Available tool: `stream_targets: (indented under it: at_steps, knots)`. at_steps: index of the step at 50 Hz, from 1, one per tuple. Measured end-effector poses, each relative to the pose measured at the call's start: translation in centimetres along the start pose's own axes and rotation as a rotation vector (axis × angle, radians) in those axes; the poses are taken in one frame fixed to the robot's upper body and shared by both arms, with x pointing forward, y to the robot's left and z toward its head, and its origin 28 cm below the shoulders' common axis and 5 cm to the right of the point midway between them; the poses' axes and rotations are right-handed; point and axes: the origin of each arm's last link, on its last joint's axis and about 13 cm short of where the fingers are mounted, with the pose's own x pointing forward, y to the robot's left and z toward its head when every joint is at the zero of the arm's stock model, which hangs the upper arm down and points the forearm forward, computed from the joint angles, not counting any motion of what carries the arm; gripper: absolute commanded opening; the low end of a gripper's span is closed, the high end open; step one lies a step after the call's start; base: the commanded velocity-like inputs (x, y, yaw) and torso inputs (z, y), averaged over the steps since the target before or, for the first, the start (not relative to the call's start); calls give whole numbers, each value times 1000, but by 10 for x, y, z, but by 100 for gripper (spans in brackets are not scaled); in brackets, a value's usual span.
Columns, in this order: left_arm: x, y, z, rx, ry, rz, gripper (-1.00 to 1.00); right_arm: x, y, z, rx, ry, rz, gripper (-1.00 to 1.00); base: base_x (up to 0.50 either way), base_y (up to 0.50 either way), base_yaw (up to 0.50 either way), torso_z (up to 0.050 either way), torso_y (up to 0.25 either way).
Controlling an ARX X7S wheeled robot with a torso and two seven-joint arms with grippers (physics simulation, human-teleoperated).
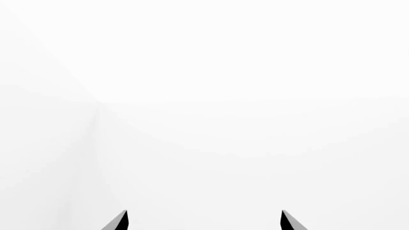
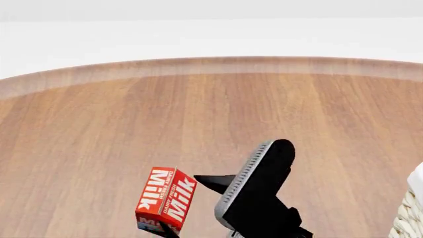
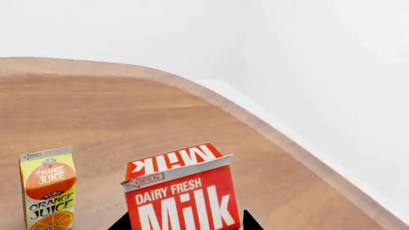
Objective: Pick the milk and place it in the basket.
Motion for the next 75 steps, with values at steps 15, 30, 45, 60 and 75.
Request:
stream_targets:
  at_steps: [15, 30, 45, 60, 75]
  knots:
    - [0, 0, 1, 1, -3, 2, 100, -26, -14, 27, 4, -113, -175, -100, 0, 0, 0, 0, 1]
    - [1, 1, 1, 1, -4, 4, 100, -43, -30, 41, 76, -171, -374, -100, 0, 0, 0, 0, 1]
    - [1, 1, 1, 0, -4, 3, 100, -50, -48, 46, 183, -181, -620, -100, 0, 0, 0, 0, 1]
    - [0, 1, 1, 1, -2, 4, 100, -52, -64, 45, 228, -127, -913, -100, 0, 0, 0, 1, 2]
    - [0, 1, 0, 2, -1, 6, 100, -60, -78, 42, 326, -101, -1196, -100, 0, 0, 0, 0, 1]
